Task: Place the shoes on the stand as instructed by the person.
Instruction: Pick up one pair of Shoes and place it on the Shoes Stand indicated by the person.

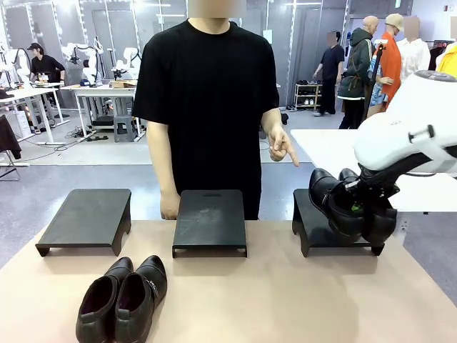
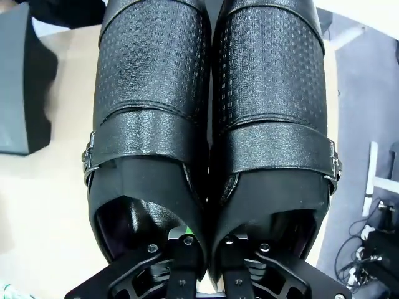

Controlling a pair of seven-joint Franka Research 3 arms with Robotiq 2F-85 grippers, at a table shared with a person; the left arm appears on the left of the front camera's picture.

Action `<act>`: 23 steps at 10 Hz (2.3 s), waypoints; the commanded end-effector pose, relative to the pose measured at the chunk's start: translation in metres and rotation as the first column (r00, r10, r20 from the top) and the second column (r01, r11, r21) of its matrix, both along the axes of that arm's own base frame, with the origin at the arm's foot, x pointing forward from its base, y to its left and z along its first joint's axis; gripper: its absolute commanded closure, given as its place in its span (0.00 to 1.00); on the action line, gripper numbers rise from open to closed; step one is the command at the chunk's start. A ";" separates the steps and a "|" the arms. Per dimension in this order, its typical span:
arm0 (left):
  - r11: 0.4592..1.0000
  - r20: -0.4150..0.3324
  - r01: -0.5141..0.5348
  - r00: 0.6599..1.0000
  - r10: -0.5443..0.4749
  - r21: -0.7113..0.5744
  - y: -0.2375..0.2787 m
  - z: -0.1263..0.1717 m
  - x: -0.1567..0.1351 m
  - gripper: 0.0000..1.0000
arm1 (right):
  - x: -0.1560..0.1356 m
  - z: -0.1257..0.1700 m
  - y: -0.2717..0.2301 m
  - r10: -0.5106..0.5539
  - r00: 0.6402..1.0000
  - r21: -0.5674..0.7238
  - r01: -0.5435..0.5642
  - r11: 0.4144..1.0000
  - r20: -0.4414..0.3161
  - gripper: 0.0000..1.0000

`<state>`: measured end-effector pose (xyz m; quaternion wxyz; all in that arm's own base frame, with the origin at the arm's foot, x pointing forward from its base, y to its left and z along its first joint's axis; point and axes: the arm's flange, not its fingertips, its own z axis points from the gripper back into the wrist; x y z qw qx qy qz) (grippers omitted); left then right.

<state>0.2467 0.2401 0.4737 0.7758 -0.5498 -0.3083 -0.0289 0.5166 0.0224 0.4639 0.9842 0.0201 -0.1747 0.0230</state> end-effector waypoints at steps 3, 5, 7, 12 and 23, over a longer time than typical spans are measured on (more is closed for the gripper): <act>1.000 0.017 0.008 1.000 -0.007 -0.012 0.001 0.001 0.000 0.00 | 0.045 -0.009 -0.004 0.054 0.997 -0.005 -0.053 0.999 0.061 0.92; 1.000 0.017 0.008 1.000 -0.007 -0.012 0.001 0.001 0.000 0.00 | 0.059 -0.015 -0.003 0.054 0.997 -0.007 -0.053 0.999 0.060 0.92; 1.000 0.017 0.008 1.000 -0.007 -0.012 0.001 0.001 0.000 0.00 | 0.067 -0.021 -0.004 0.044 0.996 0.010 -0.045 0.999 0.072 0.92; 1.000 0.017 0.008 1.000 -0.007 -0.012 0.001 0.001 0.000 0.00 | 0.077 -0.038 -0.003 0.039 0.994 0.030 -0.043 0.999 0.100 0.92; 1.000 0.017 0.008 1.000 -0.007 -0.012 0.001 0.001 0.000 0.00 | 0.082 -0.046 -0.005 -0.001 0.997 0.067 -0.003 0.998 0.074 0.01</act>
